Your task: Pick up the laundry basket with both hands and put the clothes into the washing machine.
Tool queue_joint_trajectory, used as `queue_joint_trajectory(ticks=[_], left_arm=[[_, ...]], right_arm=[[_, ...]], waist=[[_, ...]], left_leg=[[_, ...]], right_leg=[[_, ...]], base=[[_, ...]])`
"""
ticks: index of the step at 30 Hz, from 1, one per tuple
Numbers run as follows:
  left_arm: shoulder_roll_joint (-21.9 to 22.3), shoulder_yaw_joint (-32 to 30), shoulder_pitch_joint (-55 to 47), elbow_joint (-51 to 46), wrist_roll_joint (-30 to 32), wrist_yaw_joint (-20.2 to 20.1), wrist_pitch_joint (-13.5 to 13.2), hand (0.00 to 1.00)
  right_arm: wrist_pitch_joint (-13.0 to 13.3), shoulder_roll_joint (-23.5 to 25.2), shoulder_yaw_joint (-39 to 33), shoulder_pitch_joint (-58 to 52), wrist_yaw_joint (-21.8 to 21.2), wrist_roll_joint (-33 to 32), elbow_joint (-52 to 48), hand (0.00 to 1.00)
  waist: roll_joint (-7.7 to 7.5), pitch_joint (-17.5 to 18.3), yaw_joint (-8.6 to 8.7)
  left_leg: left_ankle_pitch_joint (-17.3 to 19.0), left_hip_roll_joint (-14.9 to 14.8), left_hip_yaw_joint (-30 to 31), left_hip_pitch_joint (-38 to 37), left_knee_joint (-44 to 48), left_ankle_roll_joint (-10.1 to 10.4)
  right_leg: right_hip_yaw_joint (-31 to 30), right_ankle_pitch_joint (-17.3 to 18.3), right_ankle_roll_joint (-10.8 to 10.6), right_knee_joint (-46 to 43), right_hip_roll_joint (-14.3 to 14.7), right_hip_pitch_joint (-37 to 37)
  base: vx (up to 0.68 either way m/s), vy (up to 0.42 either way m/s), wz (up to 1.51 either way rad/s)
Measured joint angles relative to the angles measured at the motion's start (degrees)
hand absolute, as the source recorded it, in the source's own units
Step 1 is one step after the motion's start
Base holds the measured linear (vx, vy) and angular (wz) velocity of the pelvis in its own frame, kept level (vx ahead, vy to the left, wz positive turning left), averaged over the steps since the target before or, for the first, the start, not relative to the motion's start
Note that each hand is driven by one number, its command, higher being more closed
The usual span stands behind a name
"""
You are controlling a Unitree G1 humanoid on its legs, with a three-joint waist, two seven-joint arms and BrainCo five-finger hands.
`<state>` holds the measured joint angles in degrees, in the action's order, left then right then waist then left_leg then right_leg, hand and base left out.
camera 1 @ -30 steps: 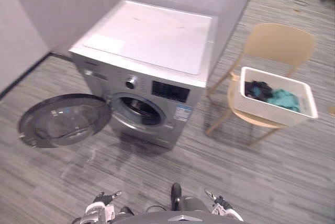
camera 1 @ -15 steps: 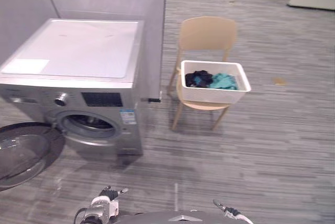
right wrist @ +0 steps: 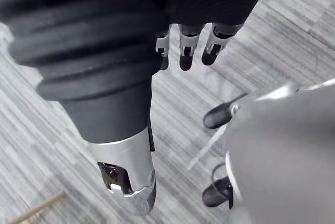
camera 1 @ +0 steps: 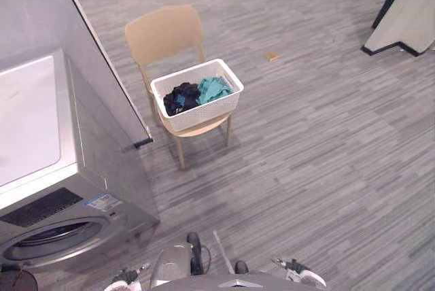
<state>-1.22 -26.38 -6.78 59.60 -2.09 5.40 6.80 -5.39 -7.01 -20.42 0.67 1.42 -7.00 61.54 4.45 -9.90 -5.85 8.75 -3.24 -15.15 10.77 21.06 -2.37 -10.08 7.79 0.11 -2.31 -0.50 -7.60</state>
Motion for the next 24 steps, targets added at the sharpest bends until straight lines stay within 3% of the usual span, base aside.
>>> queue_joint_trajectory(ticks=[2,3,4,5,6,7,8,9,10,12,13,15,16,17,18,19,22,24], left_arm=[[0.4,-2.7,-1.9,-0.3,0.0,0.2,0.0,0.0],[0.5,-2.7,-2.6,-0.2,-0.1,0.3,0.0,0.0],[0.6,-2.1,-3.0,0.0,-0.3,0.3,0.0,0.0],[0.7,-1.6,-3.3,0.1,-0.5,0.4,0.0,0.0],[0.6,-0.3,-3.3,-0.1,-0.9,0.4,0.1,0.0],[0.3,2.1,-3.4,-0.8,-1.2,0.4,0.1,0.0],[-0.1,2.7,-3.2,-0.9,-1.4,0.4,0.1,0.0],[-0.3,3.7,-2.5,-1.0,-1.7,0.4,0.1,0.0],[-0.4,5.0,-0.2,-1.2,-2.2,0.4,0.0,0.0],[0.5,4.9,2.2,-1.9,-2.3,0.4,-0.2,0.0],[1.8,4.7,3.9,-2.8,-2.3,0.4,-0.3,0.0],[3.0,3.9,5.1,-2.9,-2.2,0.2,-0.6,0.0],[3.9,3.7,5.5,-3.0,-2.1,-0.1,-0.6,0.0],[4.0,2.1,5.8,-3.7,-1.4,-0.6,-0.7,0.0],[4.3,1.5,6.1,-3.7,-1.1,-0.7,-0.7,0.0],[6.3,1.3,6.3,-3.2,-1.0,-1.1,-0.7,0.0],[6.3,1.5,5.8,-2.4,0.2,-2.1,-0.6,0.0],[6.3,1.3,5.3,-2.6,0.1,-2.1,-0.7,0.0]], right_arm=[[0.2,0.1,1.2,0.4,-0.1,0.9,0.1,0.0],[0.3,0.1,1.2,0.5,-0.3,1.9,0.2,0.0],[0.2,0.1,1.1,0.6,-0.9,2.8,0.3,0.0],[0.2,0.1,1.0,0.3,-1.2,2.9,0.3,0.0],[0.0,0.1,0.9,-0.5,-1.5,3.0,0.5,0.0],[0.1,0.4,-1.3,-2.2,-2.1,2.9,0.1,0.0],[0.0,0.4,-2.2,-2.7,-2.1,3.1,0.1,0.0],[-0.1,0.4,-4.3,-3.6,-2.0,3.0,0.2,0.0],[-0.2,0.3,-7.5,-5.3,-1.7,3.0,0.1,0.0],[-0.6,0.6,-9.6,-6.7,-1.2,2.9,-0.1,0.0],[-0.9,2.0,-12.1,-8.0,-1.0,2.8,-0.4,0.0],[-1.1,3.7,-14.0,-9.1,-0.7,2.7,-0.4,0.0],[-1.1,4.7,-14.7,-9.6,0.1,2.2,-0.5,0.0],[-1.2,5.3,-14.6,-9.8,0.3,2.1,-0.6,0.0],[-1.2,5.6,-14.6,-10.3,0.3,2.1,-0.8,0.0],[-1.1,4.8,-14.7,-10.8,0.4,1.8,-2.3,0.0],[-1.1,4.2,-15.3,-10.5,0.4,1.7,-4.1,0.0],[-1.1,4.3,-15.1,-10.2,0.1,1.7,-4.4,0.0]], waist=[[-1.64,2.7,-0.12],[-1.98,3.9,-0.46],[-2.13,3.8,-0.3],[-2.29,3.8,0.09],[-2.56,3.8,0.73],[-3.31,3.3,1.4],[-3.5,3.1,1.86],[-4.4,2.7,2.77],[-3.87,2.9,3.75],[-3.97,2.7,3.81],[-3.59,2.5,4.18],[-3.68,2.4,4.61],[-4.08,2.6,4.46],[-4.71,2.7,4.66],[-4.99,3.0,4.95],[-2.91,2.7,4.93],[-1.47,2.7,5.3],[-1.63,2.6,5.32]], left_leg=[[2.7,2.1,-1.0,-0.8,-0.5,-0.8],[3.6,2.8,-2.3,-1.8,-1.5,-0.9],[4.1,3.4,-3.0,-4.3,-2.8,-0.8],[4.1,3.7,-3.3,-5.9,-3.3,-0.7],[4.1,4.1,-3.3,-8.4,-3.9,-1.5],[4.8,5.8,-2.1,-13.3,-5.9,-1.6],[4.9,6.3,-1.4,-15.1,-6.7,-1.7],[5.1,6.5,0.4,-17.2,-7.6,-1.8],[5.0,6.2,3.4,-19.9,-9.6,-1.5],[5.5,5.5,5.9,-21.8,-11.1,-0.6],[6.6,3.8,8.5,-23.4,-11.6,0.3],[7.7,1.9,10.8,-24.9,-12.0,2.2],[8.8,0.7,11.8,-25.8,-12.1,4.1],[10.1,-0.3,13.5,-26.5,-12.0,5.8],[10.4,-1.0,14.0,-27.0,-12.2,6.2],[9.3,-3.1,14.7,-27.2,-12.5,6.5],[3.9,-5.9,14.9,-29.7,-13.7,7.9],[2.1,-7.1,15.2,-28.7,-9.6,8.6]], right_leg=[[-0.9,3.5,-2.5,-3.2,-2.0,1.2],[-1.3,7.1,-5.4,-12.6,-1.9,5.0],[-1.9,8.9,-10.5,-28.0,-1.1,11.0],[-1.9,8.4,-14.5,-35.2,-1.0,13.4],[-1.7,5.4,-16.9,-44.1,-0.7,16.0],[0.1,1.3,-16.7,-55.1,-1.8,19.4],[1.8,1.5,-16.3,-58.0,-2.8,20.6],[5.8,2.4,-14.1,-60.3,-4.7,21.9],[12.6,4.7,-8.3,-59.3,-8.7,23.8],[15.8,5.4,-6.0,-52.4,-11.7,25.9],[16.0,4.5,-5.0,-38.9,-12.2,25.1],[14.6,0.8,-5.0,-23.8,-11.3,23.1],[12.3,-3.2,-5.8,-14.2,-10.4,21.8],[10.6,-10.0,-8.1,-10.1,-10.0,21.0],[11.0,-13.3,-8.5,-10.7,-9.6,20.5],[13.3,-10.2,-7.4,-14.5,-8.6,21.0],[18.2,-3.6,-5.1,-22.1,-8.6,19.3],[20.8,-1.1,-4.5,-22.2,-8.4,16.2]], base=[[0.28,0.128,-0.2],[0.32,0.085,-0.27],[0.26,0.045,-0.24],[0.2,0.047,-0.05],[0.31,0.038,0.17],[0.32,0.014,0.25],[0.4,-0.036,0.45],[0.31,-0.091,0.92],[0.33,-0.118,1.05],[0.3,-0.149,0.87],[0.34,-0.225,0.88],[0.35,-0.285,0.74],[0.44,-0.406,0.58],[0.46,-0.426,0.62],[0.47,-0.437,0.78],[0.36,-0.331,0.67],[0.49,-0.414,0.65],[0.28,-0.255,0.71]])
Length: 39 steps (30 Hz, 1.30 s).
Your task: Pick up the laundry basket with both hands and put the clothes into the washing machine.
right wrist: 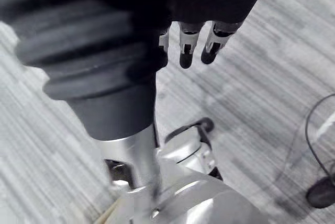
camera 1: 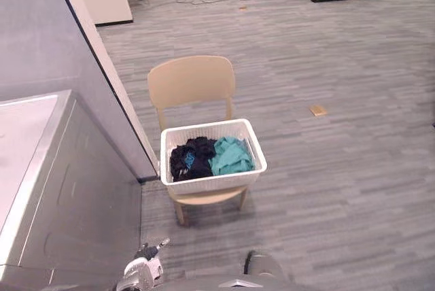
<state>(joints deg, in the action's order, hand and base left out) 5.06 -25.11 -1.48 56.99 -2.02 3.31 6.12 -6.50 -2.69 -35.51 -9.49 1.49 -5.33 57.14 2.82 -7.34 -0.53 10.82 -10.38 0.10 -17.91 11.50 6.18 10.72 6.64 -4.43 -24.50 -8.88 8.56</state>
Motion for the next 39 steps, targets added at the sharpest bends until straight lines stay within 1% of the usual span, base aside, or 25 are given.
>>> queue_joint_trajectory(ticks=[1,2,3,4,5,6,7,8,9,10,11,12,13,15,18,22,23,25,27,29,32,33,35,37,39], left_arm=[[0.0,-0.5,-0.2,-0.5,0.0,-0.1,0.1,0.0],[-0.1,-1.0,0.0,-1.0,0.0,0.0,0.0,0.0],[-0.1,-1.6,0.0,-1.6,-0.1,0.1,0.0,0.0],[-0.3,-1.9,-0.8,-1.6,-0.1,0.1,0.0,0.0],[-0.4,-2.0,-1.3,-1.8,-0.5,0.1,0.0,0.0],[-0.8,-1.5,-1.3,-2.0,-0.6,0.1,0.0,0.0],[-1.4,-0.2,-1.5,-2.0,-1.0,0.1,0.0,0.0],[-2.0,1.1,-1.5,-2.0,-1.3,0.1,-0.1,0.0],[-2.2,1.5,-1.6,-2.0,-1.3,0.2,-0.2,0.0],[-2.0,1.6,-1.8,-2.0,-1.3,0.2,-0.4,0.0],[-1.8,1.7,-2.1,-1.9,-1.2,0.3,-0.5,0.0],[-1.5,1.7,-2.4,-1.8,-1.3,0.4,-0.6,0.0],[-1.8,1.8,-2.4,-1.4,-1.3,0.9,-0.7,0.0],[-3.9,4.0,-2.2,-0.2,-1.2,1.9,-0.7,0.0],[-6.6,5.6,-2.3,0.6,0.0,2.6,-0.3,0.0],[-7.4,8.9,-2.4,1.1,2.3,2.7,-0.7,0.0],[-7.4,9.3,-2.4,1.1,2.3,2.7,-0.7,0.0],[-6.9,11.3,-2.4,1.2,2.7,2.5,-0.8,0.0],[-6.8,13.2,-2.2,1.6,3.9,2.5,-0.9,0.0],[-7.1,15.5,-2.1,1.6,5.0,2.4,-1.1,0.0],[-7.8,18.4,-1.1,1.6,6.2,2.1,-1.2,0.0],[-8.0,19.0,-0.5,1.4,6.2,1.9,-1.2,0.0],[-8.7,20.0,1.5,-0.1,6.1,1.4,-1.3,0.0],[-9.2,20.9,3.2,-0.9,5.6,1.4,-1.7,0.0],[-9.4,21.4,4.5,-1.7,4.8,1.5,-1.8,0.0]], right_arm=[[0.0,0.0,0.1,0.8,0.0,0.0,-0.1,0.0],[0.0,0.0,0.2,1.1,0.1,0.0,-0.3,0.0],[0.0,-0.1,1.2,1.1,0.1,-1.1,-0.7,0.0],[0.0,-0.1,2.1,1.8,0.0,-1.7,-2.3,0.0],[0.1,-0.1,2.9,2.0,0.0,-1.8,-3.0,0.0],[0.1,-0.2,3.6,2.6,0.1,-2.2,-3.6,0.0],[0.1,-0.2,3.7,3.7,0.3,-2.2,-4.6,0.0],[0.0,-0.1,3.7,4.9,0.3,-2.2,-5.3,0.0],[0.0,0.2,4.3,5.1,0.4,-2.8,-6.8,0.0],[-0.1,0.2,7.0,5.1,0.5,-3.6,-10.7,0.0],[-0.1,0.1,9.5,5.1,0.6,-4.1,-14.5,0.0],[0.0,-0.2,11.0,5.1,1.0,-4.1,-17.5,0.0],[0.2,0.1,12.5,5.5,1.4,-4.1,-21.2,0.0],[0.8,2.4,15.1,5.6,2.2,-4.2,-29.1,0.0],[1.8,4.5,17.3,3.9,2.8,-4.4,-39.7,0.0],[4.7,3.6,19.3,0.5,2.4,-2.3,-51.0,0.0],[5.0,3.1,19.6,0.3,2.4,-1.4,-51.9,0.0],[5.4,0.4,21.4,0.2,2.2,0.9,-52.1,0.0],[5.4,-2.2,23.7,0.2,1.4,3.3,-51.6,0.0],[5.4,-6.1,28.7,1.7,0.0,4.4,-50.4,0.0],[5.4,-12.6,36.3,9.4,-2.3,5.8,-44.9,0.0],[5.4,-14.6,39.1,12.8,-2.5,6.0,-42.9,0.0],[5.5,-19.7,46.0,23.2,-4.3,8.1,-37.2,0.0],[5.5,-21.7,50.1,30.3,-5.2,8.1,-33.3,0.0],[5.6,-21.9,53.7,36.0,-5.4,8.1,-29.9,0.0]], waist=[[-0.07,0.1,0.19],[-0.02,0.0,0.22],[0.14,-0.1,-0.01],[0.42,-0.3,-0.71],[0.37,-0.3,-1.18],[0.3,-0.4,-1.42],[0.11,-0.5,-1.38],[-0.26,-0.7,-1.3],[-0.48,-0.7,-1.34],[-0.49,-0.8,-1.33],[-0.11,-0.5,-1.3],[0.46,-0.2,-1.34],[0.24,0.2,-1.31],[-2.5,1.0,-0.85],[-4.19,2.0,-1.17],[-4.07,2.7,-0.96],[-3.69,2.6,-0.9],[-2.42,2.8,-0.49],[-2.14,2.8,-0.18],[-2.11,2.8,-0.31],[-2.95,2.1,-0.47],[-3.14,1.3,-0.68],[-3.95,-2.6,-1.47],[-4.3,-5.3,-3.01],[-4.2,-7.7,-4.46]], left_leg=[[0.0,-0.9,0.4,4.4,9.1,0.1],[-0.7,-1.6,0.5,7.5,15.4,1.0],[-4.3,-3.0,0.6,13.5,26.4,2.3],[-10.8,-4.5,0.2,17.4,34.5,2.3],[-12.4,-5.1,-0.6,18.9,37.8,2.0],[-10.8,-6.1,-2.5,21.1,40.9,1.1],[-7.1,-6.6,-6.0,23.6,41.5,-0.4],[-4.2,-6.9,-10.2,24.1,37.4,-1.4],[-3.1,-7.1,-13.3,23.2,30.9,-1.5],[-3.3,-6.6,-14.8,21.2,19.8,-1.5],[-6.2,-5.5,-14.2,20.1,11.0,-1.7],[-10.1,-5.1,-13.3,19.8,6.3,-0.6],[-8.7,-3.9,-12.8,18.4,3.9,1.4],[-8.7,-0.7,-13.6,17.1,-1.2,1.2],[-8.9,1.7,-14.7,16.0,-4.0,1.0],[-9.0,1.6,-15.7,13.6,-5.9,1.1],[-9.1,1.6,-15.7,13.3,-6.3,1.2],[-9.5,1.5,-15.7,13.0,-7.9,1.5],[-10.6,1.5,-15.7,12.9,-9.7,1.6],[-11.5,1.5,-15.5,13.0,-11.2,1.7],[-13.1,1.7,-14.1,15.5,-12.7,1.6],[-13.8,1.7,-13.3,16.8,-12.7,1.5],[-15.5,1.7,-10.6,19.5,-12.6,1.1],[-16.5,1.7,-9.5,21.3,-12.5,1.0],[-16.8,1.7,-9.3,22.4,-12.2,0.8]], right_leg=[[1.9,1.1,0.1,1.1,0.0,-2.1],[2.9,1.5,0.3,1.6,0.1,-3.2],[4.2,2.1,0.8,2.4,0.5,-5.0],[4.4,2.6,1.2,3.4,1.2,-7.1],[4.5,2.8,1.5,4.1,1.2,-8.1],[4.6,3.0,2.0,5.1,1.0,-9.1],[4.7,3.0,1.9,7.1,0.6,-10.6],[4.6,2.1,1.0,8.9,-0.3,-12.2],[4.5,1.6,0.1,9.8,-1.0,-13.4],[4.1,1.5,-0.7,10.2,-1.9,-13.9],[3.4,1.7,-1.7,10.0,-2.0,-13.4],[2.7,2.1,-2.5,9.8,-1.7,-12.7],[1.4,2.4,-3.2,10.0,-2.0,-12.3],[-0.5,0.8,-4.2,13.6,-3.7,-12.4],[-2.0,-1.5,-4.1,18.0,-4.7,-13.8],[-3.3,-1.9,-4.1,19.5,-4.1,-15.1],[-3.5,-1.9,-4.1,19.6,-4.0,-15.1],[-3.9,-2.2,-4.7,20.1,-3.7,-14.6],[-3.8,-2.3,-4.7,20.2,-3.5,-14.3],[-3.8,-2.6,-4.8,20.4,-3.2,-13.3],[-3.1,-3.8,-4.9,21.1,-3.1,-11.3],[-2.3,-4.3,-4.8,21.2,-3.0,-10.7],[-0.2,-5.1,-4.8,21.3,-2.9,-9.9],[0.7,-5.8,-4.5,21.2,-2.7,-8.8],[0.9,-6.3,-4.4,21.2,-2.8,-8.0]], base=[[0.23,-0.283,0.73],[0.22,-0.279,0.65],[0.18,-0.191,0.32],[0.16,-0.117,0.12],[0.13,-0.061,-0.09],[0.14,-0.04,-0.08],[0.17,-0.011,-0.05],[0.18,0.01,-0.06],[0.2,0.12,-0.11],[0.16,0.149,-0.18],[0.15,0.178,-0.22],[0.08,0.139,-0.26],[0.16,0.21,-0.11],[0.17,0.209,-0.02],[0.14,0.123,-0.07],[0.09,0.001,-0.12],[0.01,-0.03,-0.18],[-0.01,-0.026,-0.11],[0.0,-0.011,0.02],[-0.04,-0.017,0.0],[-0.07,-0.003,0.15],[-0.12,0.001,0.42],[-0.16,0.001,0.54],[-0.16,0.014,0.31],[-0.13,0.028,0.13]])
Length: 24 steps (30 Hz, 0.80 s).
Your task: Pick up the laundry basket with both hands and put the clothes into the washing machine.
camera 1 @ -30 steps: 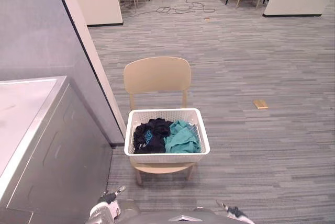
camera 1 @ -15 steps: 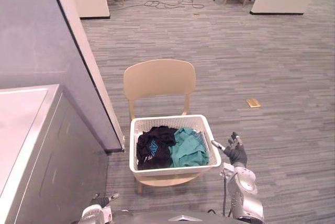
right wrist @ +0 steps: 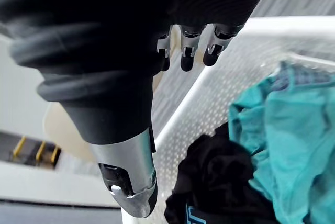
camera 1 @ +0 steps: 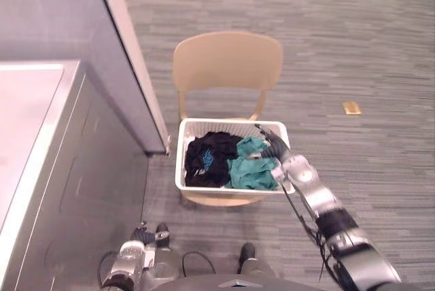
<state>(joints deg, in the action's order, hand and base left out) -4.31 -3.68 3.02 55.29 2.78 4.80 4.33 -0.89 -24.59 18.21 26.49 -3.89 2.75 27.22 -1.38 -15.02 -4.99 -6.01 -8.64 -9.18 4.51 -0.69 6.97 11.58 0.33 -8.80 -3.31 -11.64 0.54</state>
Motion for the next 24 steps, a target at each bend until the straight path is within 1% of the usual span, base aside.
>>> queue_joint_trajectory(ticks=[2,4,6,7,9,13,15,17,19,22,24], left_arm=[[-0.5,0.4,1.2,-0.6,-0.4,0.6,-0.1,0.0],[-1.0,0.3,2.3,-0.7,-0.5,1.1,-0.4,0.0],[-1.6,0.3,2.6,-0.7,-0.6,1.4,-0.5,0.0],[-2.0,0.3,3.1,-0.7,-1.4,2.0,-0.6,0.0],[-3.0,0.3,3.5,-0.7,-2.3,2.9,-0.6,0.0],[-4.2,0.2,3.7,-0.6,-2.8,4.4,-0.5,0.0],[-4.3,0.0,3.7,-0.5,-3.3,4.9,-0.4,0.0],[-4.3,0.1,4.5,-0.5,-4.8,5.1,-0.4,0.0],[-4.4,0.4,4.9,-0.5,-5.0,5.3,-0.5,0.0],[-4.6,0.7,5.7,-0.5,-6.4,6.0,-0.5,0.0],[-4.7,1.5,6.3,-0.4,-7.2,6.5,-0.5,0.0]], right_arm=[[0.1,0.2,4.5,5.2,-1.0,0.0,3.0,0.0],[0.0,0.2,6.7,7.7,-1.1,0.0,4.3,0.0],[-0.1,0.1,8.5,9.6,-1.2,0.0,5.6,0.0],[-0.1,-0.3,8.6,10.6,-1.2,0.0,5.7,0.0],[-0.1,-0.7,9.0,12.1,-1.2,0.0,6.7,0.0],[-0.6,-2.0,12.1,16.9,-1.5,0.0,10.5,0.0],[-0.6,-2.1,12.9,18.2,-1.9,0.0,10.7,0.0],[-0.6,-1.8,13.3,20.6,-1.9,0.0,13.0,0.0],[-0.6,-1.7,13.3,22.4,-1.8,0.0,14.5,0.0],[-0.6,-1.5,13.2,25.6,-0.7,0.1,16.1,0.0],[-1.0,-1.0,13.1,27.2,-0.5,2.0,18.0,0.0]], waist=[[0.26,-1.8,-0.86],[0.46,-4.1,-1.26],[0.45,-4.4,-1.28],[0.55,-5.8,-1.29],[0.58,-7.3,-1.28],[0.43,-10.2,-1.51],[0.3,-10.4,-1.91],[0.28,-10.8,-2.81],[0.07,-11.0,-2.98],[0.01,-11.2,-3.82],[0.01,-11.7,-4.18]], left_leg=[[0.0,0.0,1.0,2.7,1.7,0.0],[-0.1,-0.1,1.4,2.9,2.1,-0.1],[-0.1,-0.2,1.5,4.9,2.9,-0.2],[-0.1,-0.2,1.8,5.4,3.3,-0.2],[-0.2,-0.4,2.0,6.1,3.8,-0.3],[-0.3,-0.4,2.7,7.9,4.7,-0.4],[-0.3,-0.5,2.8,9.0,5.1,-0.4],[-0.3,-0.5,3.2,10.1,5.7,-0.4],[-0.3,-0.5,4.0,10.8,5.9,-0.4],[-0.4,-0.6,4.4,12.9,6.5,-0.5],[-0.6,-0.6,4.7,13.5,6.5,-0.5]], right_leg=[[0.1,-0.2,0.1,-0.8,0.0,1.8],[0.2,-0.1,0.1,-1.5,0.0,1.9],[0.2,-0.1,0.1,-2.0,0.0,3.8],[0.2,-0.1,0.1,-2.3,0.0,4.1],[0.2,-0.1,0.1,-2.9,0.0,4.7],[0.4,-0.1,0.1,-3.8,0.0,6.1],[0.4,-0.2,0.1,-4.0,0.1,7.2],[0.7,-0.2,0.2,-4.1,0.1,7.7],[1.5,-0.2,0.2,-4.0,0.1,7.8],[1.8,-0.4,0.5,-4.2,0.3,9.6],[1.9,-0.5,0.5,-4.1,0.3,9.9]], base=[[-0.11,0.031,0.12],[-0.07,0.014,0.1],[-0.06,0.016,0.03],[-0.05,0.017,0.04],[-0.06,0.015,0.01],[-0.05,0.019,0.05],[-0.03,0.019,0.05],[-0.02,0.017,0.07],[-0.01,0.014,0.16],[-0.02,0.011,0.06],[-0.02,0.01,0.05]])
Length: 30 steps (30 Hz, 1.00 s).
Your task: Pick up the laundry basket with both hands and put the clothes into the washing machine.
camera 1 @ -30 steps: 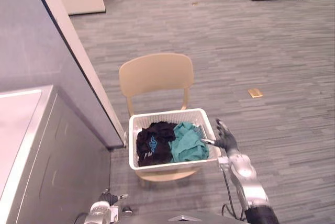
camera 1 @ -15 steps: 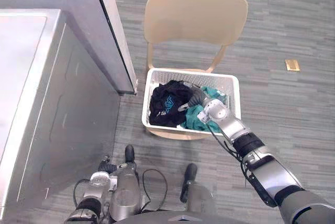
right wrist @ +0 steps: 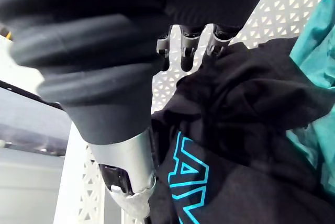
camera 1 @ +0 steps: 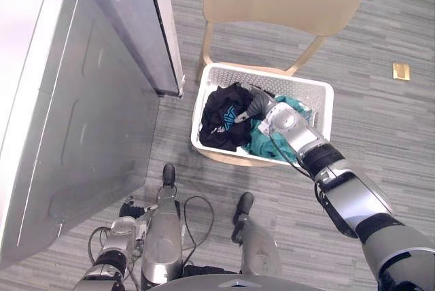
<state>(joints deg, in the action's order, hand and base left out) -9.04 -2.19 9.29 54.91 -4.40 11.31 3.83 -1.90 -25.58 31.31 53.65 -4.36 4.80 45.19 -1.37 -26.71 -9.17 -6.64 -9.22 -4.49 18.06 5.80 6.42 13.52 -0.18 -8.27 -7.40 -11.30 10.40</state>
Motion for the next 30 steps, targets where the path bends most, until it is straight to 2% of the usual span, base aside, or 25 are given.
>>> queue_joint_trajectory(ticks=[9,22,23,26,30], left_arm=[[0.0,0.7,2.8,0.8,-2.4,1.2,-0.2,0.0],[0.1,2.0,5.5,1.0,-4.4,3.3,-0.6,0.0],[0.0,2.4,5.7,1.2,-4.4,3.3,-0.6,0.0],[0.0,2.4,6.0,1.4,-4.4,3.4,-0.7,0.0],[0.0,2.8,7.1,2.0,-4.4,3.5,-0.7,0.0]], right_arm=[[-1.3,1.9,-4.7,5.2,3.8,0.3,7.3,0.0],[-2.1,1.4,-7.4,9.5,6.2,6.5,14.5,0.0],[-2.0,1.3,-7.4,9.7,6.2,6.9,14.5,1.0],[-2.0,1.3,-7.3,9.7,6.4,7.7,14.7,1.0],[-1.9,0.0,-7.0,9.8,7.5,13.2,14.8,1.0]], waist=[[0.08,-1.0,-1.87],[0.16,-2.1,-3.42],[0.21,-2.1,-3.42],[0.22,-2.2,-3.37],[0.27,-2.2,-3.6]], left_leg=[[-0.8,-0.4,2.1,5.5,0.6,0.1],[-1.3,-0.3,5.8,14.0,2.1,0.2],[-1.4,-0.3,5.9,14.2,2.1,0.2],[-1.4,-0.4,6.4,14.6,2.1,0.2],[-1.8,-0.3,7.7,16.0,2.0,0.3]], right_leg=[[1.7,-0.3,0.4,0.0,0.7,4.0],[4.8,-0.3,0.4,-0.6,1.2,9.6],[5.0,-0.3,0.4,-0.6,1.2,9.7],[5.8,-0.2,0.5,-0.6,1.3,9.7],[6.7,0.0,0.7,-0.9,1.5,10.3]], base=[[-0.01,-0.005,0.09],[0.0,-0.004,0.11],[0.01,-0.001,0.05],[0.0,0.0,0.07],[-0.01,0.011,0.12]])
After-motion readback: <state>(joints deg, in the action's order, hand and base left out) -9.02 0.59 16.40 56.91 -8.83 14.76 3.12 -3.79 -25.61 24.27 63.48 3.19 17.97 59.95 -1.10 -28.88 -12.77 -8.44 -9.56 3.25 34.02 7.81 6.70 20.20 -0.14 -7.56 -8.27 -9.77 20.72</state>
